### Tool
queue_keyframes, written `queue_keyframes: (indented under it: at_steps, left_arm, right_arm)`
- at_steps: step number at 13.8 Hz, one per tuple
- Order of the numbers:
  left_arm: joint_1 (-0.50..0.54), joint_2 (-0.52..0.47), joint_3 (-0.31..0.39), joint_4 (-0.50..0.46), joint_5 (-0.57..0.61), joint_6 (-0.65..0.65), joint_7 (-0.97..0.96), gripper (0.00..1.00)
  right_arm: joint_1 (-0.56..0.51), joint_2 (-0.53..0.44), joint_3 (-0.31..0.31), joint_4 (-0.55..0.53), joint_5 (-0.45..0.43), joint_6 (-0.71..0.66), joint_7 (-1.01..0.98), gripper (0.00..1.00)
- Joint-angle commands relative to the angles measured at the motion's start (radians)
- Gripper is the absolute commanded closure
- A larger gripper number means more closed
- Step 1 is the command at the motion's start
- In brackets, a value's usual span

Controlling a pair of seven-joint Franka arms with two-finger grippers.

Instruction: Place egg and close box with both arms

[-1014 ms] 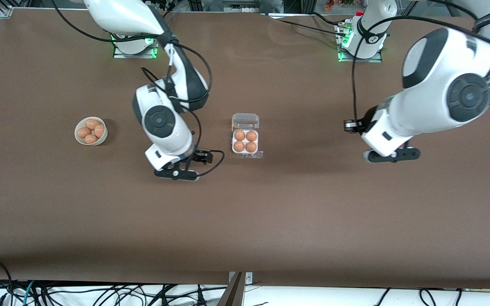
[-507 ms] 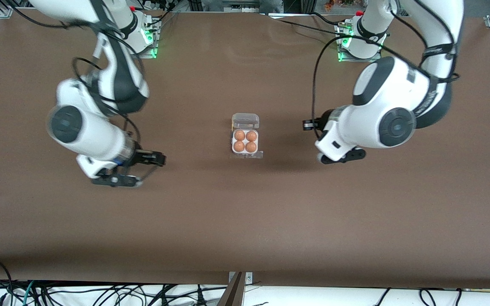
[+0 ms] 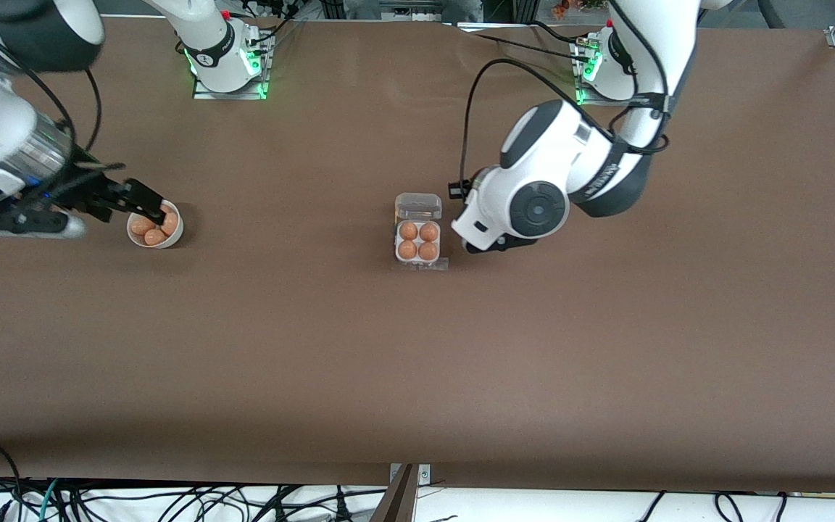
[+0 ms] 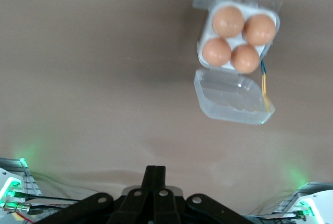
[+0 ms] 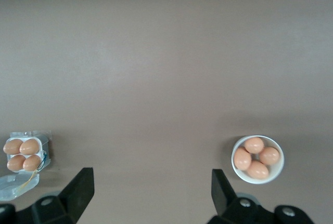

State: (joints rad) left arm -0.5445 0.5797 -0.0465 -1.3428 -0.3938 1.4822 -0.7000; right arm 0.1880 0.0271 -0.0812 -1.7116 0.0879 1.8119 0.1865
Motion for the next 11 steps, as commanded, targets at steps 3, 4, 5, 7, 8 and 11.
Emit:
queue_keyframes:
  at_steps: [3, 4, 5, 7, 8, 11]
  left_arm:
    - [-0.084, 0.057, 0.014, 0.027, -0.027, -0.002, -0.01, 1.0]
    - [-0.104, 0.071, 0.014, 0.027, -0.03, 0.009, -0.012, 1.0]
    - [-0.116, 0.08, 0.016, 0.027, -0.046, 0.036, -0.03, 1.0]
    - [-0.132, 0.092, 0.016, 0.028, -0.056, 0.094, -0.053, 1.0]
    - [-0.133, 0.095, 0.014, 0.028, -0.071, 0.119, -0.055, 1.0]
    - [-0.153, 0.118, 0.016, 0.027, -0.089, 0.129, -0.053, 1.0]
  right_arm:
    - [-0.07, -0.079, 0.026, -0.04, -0.014, -0.04, -0.114, 0.0]
    - [-0.079, -0.088, 0.026, -0.042, -0.016, -0.042, -0.113, 0.0]
    - [-0.091, -0.09, 0.032, -0.042, -0.029, -0.042, -0.113, 0.0]
    - [-0.143, -0.092, 0.113, -0.034, -0.095, -0.057, -0.111, 0.0]
    - [-0.168, -0.096, 0.147, -0.033, -0.102, -0.06, -0.113, 0.0]
    - [-0.157, -0.082, 0.149, -0.028, -0.105, -0.068, -0.102, 0.0]
